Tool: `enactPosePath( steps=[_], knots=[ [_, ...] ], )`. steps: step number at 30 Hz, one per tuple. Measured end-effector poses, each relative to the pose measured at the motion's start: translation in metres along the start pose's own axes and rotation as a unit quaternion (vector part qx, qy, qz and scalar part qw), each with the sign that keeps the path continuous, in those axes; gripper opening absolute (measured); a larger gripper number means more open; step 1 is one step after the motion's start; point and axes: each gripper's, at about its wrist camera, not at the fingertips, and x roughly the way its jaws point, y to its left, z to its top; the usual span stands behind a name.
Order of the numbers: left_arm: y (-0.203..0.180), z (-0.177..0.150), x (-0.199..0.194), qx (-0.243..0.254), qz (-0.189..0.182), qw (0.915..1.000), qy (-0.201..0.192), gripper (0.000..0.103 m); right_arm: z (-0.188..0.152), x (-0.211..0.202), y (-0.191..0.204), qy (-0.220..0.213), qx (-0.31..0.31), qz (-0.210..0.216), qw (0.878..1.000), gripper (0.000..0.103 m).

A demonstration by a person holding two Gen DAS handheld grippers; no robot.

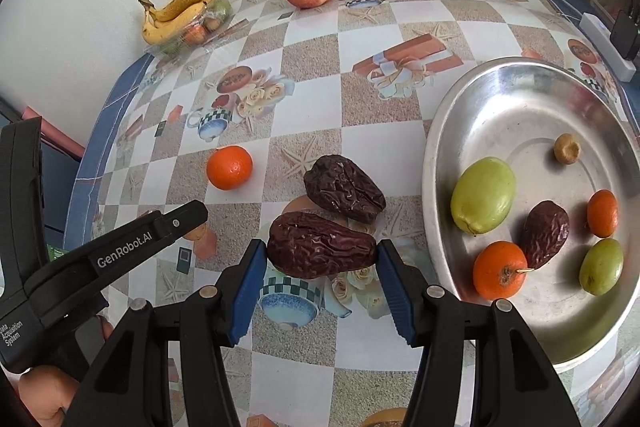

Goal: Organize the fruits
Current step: 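Grasp a dried red date with the right tool while the left tool grasps a brown kiwi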

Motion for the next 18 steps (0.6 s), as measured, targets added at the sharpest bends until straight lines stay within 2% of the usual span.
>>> enactPosePath(
  steps=[18],
  knots=[
    [-0.030, -0.007, -0.013, 0.045, 0.013, 0.9984, -0.032, 0.028, 0.005, -0.036, -0.042, -0.044, 0.057, -0.012, 0.997, 0.058]
  ],
)
